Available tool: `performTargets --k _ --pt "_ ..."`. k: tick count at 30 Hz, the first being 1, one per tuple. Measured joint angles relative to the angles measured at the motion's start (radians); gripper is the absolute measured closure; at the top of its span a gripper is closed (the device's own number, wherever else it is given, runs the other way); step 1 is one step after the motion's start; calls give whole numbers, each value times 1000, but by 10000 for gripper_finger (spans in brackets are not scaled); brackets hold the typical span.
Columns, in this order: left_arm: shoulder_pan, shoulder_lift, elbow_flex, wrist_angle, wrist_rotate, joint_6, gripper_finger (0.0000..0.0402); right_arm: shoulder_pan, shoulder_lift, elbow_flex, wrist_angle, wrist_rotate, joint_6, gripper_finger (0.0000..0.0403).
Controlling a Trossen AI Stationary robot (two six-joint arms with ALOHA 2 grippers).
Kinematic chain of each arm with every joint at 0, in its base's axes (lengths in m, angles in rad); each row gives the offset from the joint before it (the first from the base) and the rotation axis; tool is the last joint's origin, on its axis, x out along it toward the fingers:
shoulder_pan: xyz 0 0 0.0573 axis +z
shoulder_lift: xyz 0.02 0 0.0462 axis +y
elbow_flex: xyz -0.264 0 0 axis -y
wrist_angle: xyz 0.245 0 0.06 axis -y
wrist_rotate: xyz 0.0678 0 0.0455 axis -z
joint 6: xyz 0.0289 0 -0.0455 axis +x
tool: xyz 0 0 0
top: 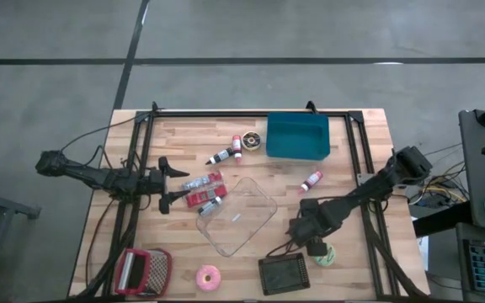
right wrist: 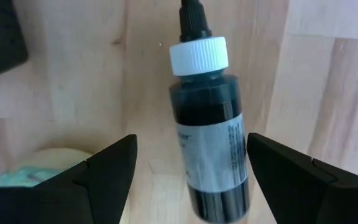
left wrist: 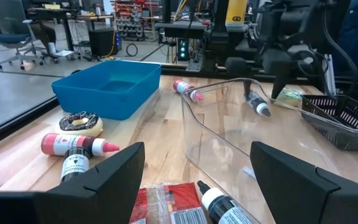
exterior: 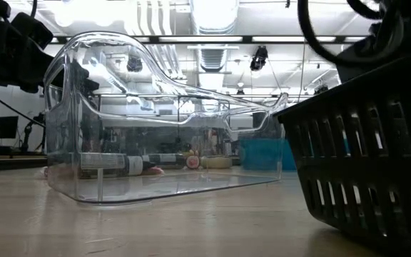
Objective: Pick & Place Food Item
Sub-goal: Put the right black food coloring bottle into the transparent bin
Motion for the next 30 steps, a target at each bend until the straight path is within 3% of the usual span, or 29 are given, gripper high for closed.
performTargets --k 12,30 --pt "0 4 0 0 0 0 106 4 31 -13 0 62 24 123" --pt "0 4 0 0 0 0 106 8 27 -13 1 70 19 303"
